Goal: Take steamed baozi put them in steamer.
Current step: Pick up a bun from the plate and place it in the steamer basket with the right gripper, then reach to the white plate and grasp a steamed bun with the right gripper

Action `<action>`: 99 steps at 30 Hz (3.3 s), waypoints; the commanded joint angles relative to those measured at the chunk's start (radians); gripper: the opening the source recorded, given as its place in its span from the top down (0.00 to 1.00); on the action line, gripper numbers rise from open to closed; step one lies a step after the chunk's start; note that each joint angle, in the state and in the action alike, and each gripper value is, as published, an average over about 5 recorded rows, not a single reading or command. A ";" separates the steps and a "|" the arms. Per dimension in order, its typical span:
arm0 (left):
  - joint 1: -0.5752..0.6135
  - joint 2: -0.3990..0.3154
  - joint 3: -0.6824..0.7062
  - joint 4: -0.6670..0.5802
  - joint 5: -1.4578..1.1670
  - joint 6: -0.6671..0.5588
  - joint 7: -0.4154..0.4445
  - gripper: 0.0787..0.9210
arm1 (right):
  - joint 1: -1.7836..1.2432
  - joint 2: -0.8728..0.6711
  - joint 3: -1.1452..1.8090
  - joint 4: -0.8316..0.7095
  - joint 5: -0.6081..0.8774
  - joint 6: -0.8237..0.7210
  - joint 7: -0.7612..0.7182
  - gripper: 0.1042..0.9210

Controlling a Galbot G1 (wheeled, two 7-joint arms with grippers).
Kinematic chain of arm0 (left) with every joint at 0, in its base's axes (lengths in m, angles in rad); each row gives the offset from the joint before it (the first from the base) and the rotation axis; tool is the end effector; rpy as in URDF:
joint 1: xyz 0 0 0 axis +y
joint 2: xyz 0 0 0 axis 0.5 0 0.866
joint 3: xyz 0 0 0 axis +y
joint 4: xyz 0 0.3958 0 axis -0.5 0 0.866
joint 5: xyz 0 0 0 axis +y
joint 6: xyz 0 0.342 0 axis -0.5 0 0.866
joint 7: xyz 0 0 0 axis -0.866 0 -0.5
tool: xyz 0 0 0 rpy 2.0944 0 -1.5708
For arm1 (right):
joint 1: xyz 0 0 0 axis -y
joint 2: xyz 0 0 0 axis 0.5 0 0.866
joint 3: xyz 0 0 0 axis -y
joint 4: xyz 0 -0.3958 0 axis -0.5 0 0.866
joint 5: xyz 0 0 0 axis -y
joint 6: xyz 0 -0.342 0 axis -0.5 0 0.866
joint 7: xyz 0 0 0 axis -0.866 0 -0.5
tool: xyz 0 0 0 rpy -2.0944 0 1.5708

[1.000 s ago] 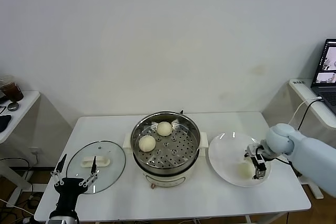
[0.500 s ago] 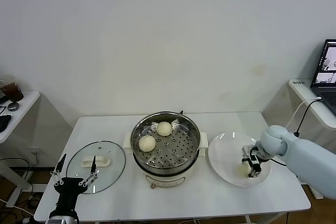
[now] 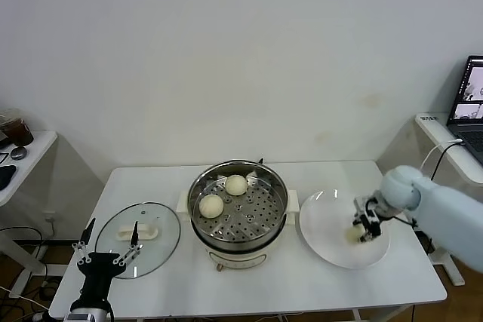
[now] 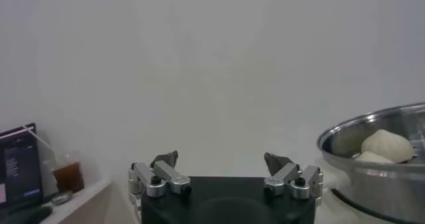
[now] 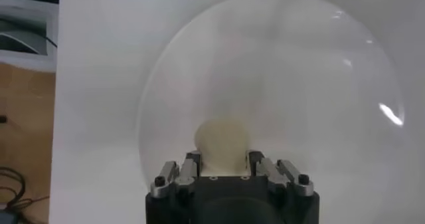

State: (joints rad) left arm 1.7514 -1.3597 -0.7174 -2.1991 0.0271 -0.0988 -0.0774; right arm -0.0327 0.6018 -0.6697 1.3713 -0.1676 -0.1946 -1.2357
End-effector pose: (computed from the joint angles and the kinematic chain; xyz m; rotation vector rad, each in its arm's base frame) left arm 0.0908 0.0929 -0.3124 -0.1266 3.0472 0.4777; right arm 0.5063 -0.2057 -0.1693 1.3100 -1.3250 1.3920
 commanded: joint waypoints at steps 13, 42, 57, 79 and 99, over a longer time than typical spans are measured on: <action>-0.013 0.009 -0.006 -0.008 -0.012 0.003 0.003 0.12 | 0.585 0.278 -0.242 0.019 0.357 0.239 -0.058 0.56; -0.021 0.001 -0.040 0.009 -0.017 0.000 -0.001 0.12 | 0.438 0.623 -0.536 0.035 -0.143 0.792 0.089 0.52; -0.027 -0.003 -0.035 0.018 -0.016 0.000 -0.001 0.12 | 0.429 0.594 -0.538 0.060 -0.097 0.794 0.094 0.45; -0.036 0.008 -0.040 0.013 -0.027 0.002 0.001 0.12 | 0.564 0.302 -0.417 0.064 0.192 0.307 0.080 0.12; -0.055 0.018 -0.005 0.041 -0.020 0.004 0.004 0.12 | 0.073 -0.077 -0.063 -0.080 -0.017 0.036 0.012 0.12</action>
State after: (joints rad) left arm 1.6962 -1.3416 -0.7240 -2.1574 0.0087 -0.0953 -0.0739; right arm 0.2256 0.6357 -0.8687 1.3507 -0.1249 -0.0958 -1.2089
